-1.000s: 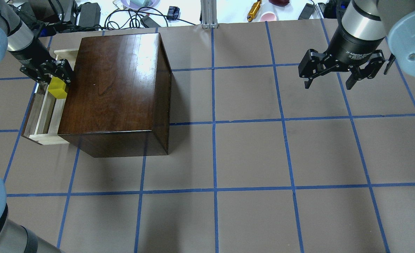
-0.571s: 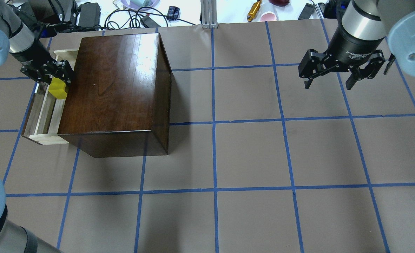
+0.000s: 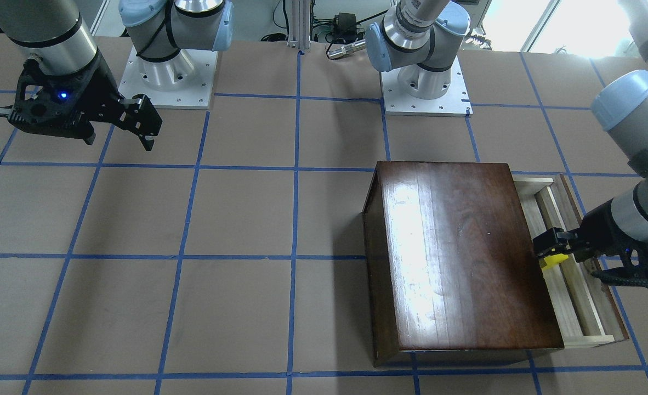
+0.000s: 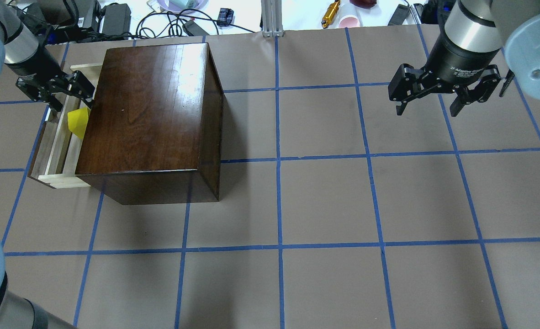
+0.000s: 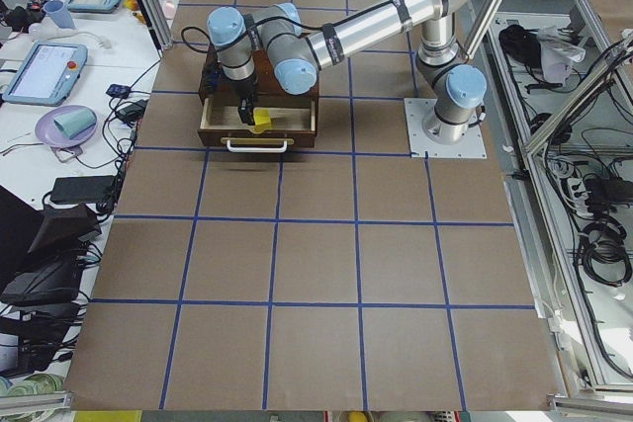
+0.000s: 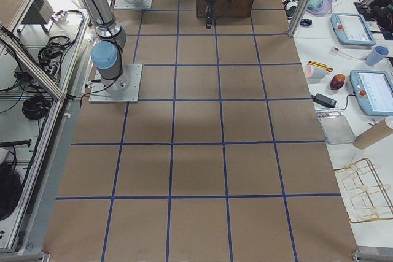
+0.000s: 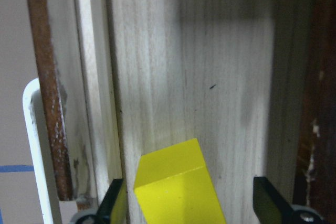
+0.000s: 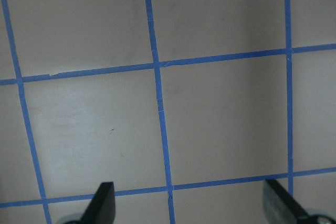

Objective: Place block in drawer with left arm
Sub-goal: 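Open the left gripper to drop the yellow cube into the drawer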

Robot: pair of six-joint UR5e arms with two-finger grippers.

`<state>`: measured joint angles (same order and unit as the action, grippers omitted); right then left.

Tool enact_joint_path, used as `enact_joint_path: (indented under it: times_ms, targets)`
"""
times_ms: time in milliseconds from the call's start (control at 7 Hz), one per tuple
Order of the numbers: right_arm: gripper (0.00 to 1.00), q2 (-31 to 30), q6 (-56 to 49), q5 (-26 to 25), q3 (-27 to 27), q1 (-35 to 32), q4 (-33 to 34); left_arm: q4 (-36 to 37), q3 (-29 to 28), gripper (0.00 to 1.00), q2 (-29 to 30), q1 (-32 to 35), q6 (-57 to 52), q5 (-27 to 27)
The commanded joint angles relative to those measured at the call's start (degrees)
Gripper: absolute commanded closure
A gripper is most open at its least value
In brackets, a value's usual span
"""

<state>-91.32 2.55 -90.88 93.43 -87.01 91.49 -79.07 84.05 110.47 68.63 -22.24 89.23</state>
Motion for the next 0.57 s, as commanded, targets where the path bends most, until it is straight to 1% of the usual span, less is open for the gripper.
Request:
enact_joint_path:
  times_ms: [0,429]
  targets:
    - [0.00,0.00,0.00,0.00,0.00,0.00,0.00,-2.57,-0.20,0.00,-2.36,-0.07,0.00,0.07]
    - [0.00,0.00,0.00,0.00,0.00,0.00,0.00,-9.16,-0.82,0.00,-7.62,0.89,0.52,0.07]
